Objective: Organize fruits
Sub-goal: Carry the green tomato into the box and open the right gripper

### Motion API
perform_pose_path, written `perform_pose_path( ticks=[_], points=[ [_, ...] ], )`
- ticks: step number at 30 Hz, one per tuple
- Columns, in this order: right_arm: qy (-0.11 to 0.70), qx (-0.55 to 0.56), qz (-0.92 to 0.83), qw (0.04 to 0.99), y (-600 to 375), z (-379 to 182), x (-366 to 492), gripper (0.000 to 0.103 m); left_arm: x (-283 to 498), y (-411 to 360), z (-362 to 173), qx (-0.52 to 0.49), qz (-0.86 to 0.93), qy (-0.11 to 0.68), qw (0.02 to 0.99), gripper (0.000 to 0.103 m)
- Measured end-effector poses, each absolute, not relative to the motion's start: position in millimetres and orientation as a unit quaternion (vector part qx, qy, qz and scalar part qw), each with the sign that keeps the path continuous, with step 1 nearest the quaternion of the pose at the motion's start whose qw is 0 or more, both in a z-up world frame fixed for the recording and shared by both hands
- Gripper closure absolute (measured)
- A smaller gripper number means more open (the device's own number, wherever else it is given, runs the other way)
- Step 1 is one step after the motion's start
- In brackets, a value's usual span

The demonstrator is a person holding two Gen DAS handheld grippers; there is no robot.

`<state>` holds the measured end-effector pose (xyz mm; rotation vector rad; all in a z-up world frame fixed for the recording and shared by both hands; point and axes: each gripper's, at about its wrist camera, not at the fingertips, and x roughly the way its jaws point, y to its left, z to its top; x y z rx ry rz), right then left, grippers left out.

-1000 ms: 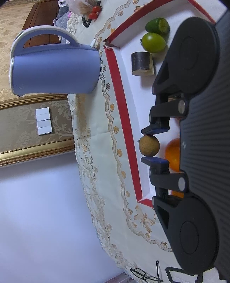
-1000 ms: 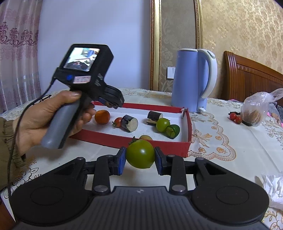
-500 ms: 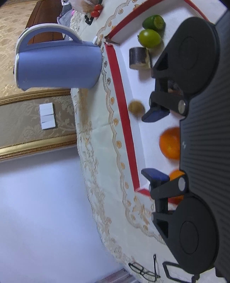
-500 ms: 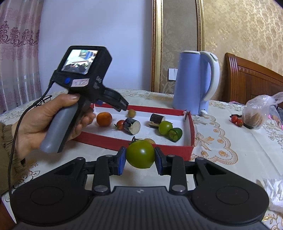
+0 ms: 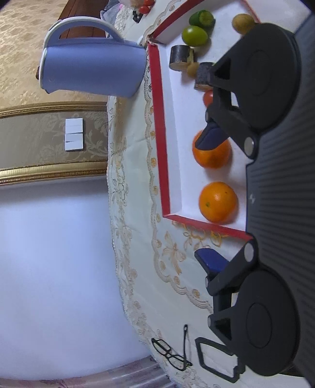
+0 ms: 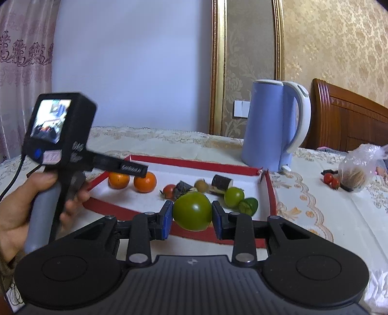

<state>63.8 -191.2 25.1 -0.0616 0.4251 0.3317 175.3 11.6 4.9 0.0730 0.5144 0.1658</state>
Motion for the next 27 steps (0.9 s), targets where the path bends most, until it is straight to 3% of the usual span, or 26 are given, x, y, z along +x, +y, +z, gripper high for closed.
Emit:
perform_pose_path(
  ticks=[10,27],
  points=[
    [0.209,-0.021,0.163,0.964,-179.5,30.6,84.6,0.07,156.5,18.7,-1.0,0.027,0.077,0.245,0.966,0.0],
    [0.223,-0.022,0.124,0.967,-177.2,29.2,134.7,0.07,155.1,26.3,-2.3,0.025,0.083,0.239,0.967,0.0]
  ],
)
